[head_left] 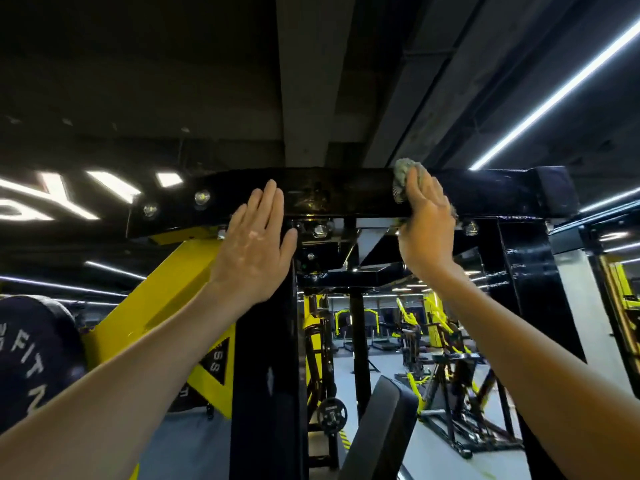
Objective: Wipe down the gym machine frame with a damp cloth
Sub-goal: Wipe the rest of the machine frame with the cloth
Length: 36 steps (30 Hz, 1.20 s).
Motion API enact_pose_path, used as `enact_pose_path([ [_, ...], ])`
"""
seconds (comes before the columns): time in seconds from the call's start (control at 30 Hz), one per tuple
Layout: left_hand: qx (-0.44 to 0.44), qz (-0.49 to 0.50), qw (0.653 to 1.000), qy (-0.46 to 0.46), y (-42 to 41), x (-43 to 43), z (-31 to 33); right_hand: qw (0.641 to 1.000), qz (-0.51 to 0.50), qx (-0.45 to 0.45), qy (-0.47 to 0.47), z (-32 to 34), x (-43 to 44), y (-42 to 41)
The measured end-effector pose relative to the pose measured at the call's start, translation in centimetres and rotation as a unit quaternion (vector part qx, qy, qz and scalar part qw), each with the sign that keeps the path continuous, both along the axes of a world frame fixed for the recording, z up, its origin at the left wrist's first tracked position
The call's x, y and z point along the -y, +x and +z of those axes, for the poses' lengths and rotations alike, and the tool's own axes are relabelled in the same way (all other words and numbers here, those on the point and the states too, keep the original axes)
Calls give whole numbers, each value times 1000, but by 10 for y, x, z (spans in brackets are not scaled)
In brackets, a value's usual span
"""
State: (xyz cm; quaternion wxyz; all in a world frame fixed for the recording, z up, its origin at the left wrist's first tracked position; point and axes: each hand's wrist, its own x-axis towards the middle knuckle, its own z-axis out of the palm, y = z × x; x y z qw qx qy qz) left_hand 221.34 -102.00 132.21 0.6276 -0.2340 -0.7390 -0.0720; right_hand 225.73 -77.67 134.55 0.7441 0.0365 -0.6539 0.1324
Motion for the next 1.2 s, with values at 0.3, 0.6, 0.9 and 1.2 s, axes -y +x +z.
enact_pose_path([
  [0.3, -19, -2, 1000, -3, -5, 1, -1, 977, 6, 45, 209, 2, 92, -19],
  [0.6, -10, -38, 999, 16, -7, -3, -3, 999, -23, 3, -44, -6, -33, 7],
  [0.9, -16, -12, 999, 26, -5, -5, -3, 971, 11, 53, 235, -7, 65, -4],
  [1.2, 49, -18, 999, 5, 10, -2, 0, 996, -1, 45, 76, -6, -16, 13],
])
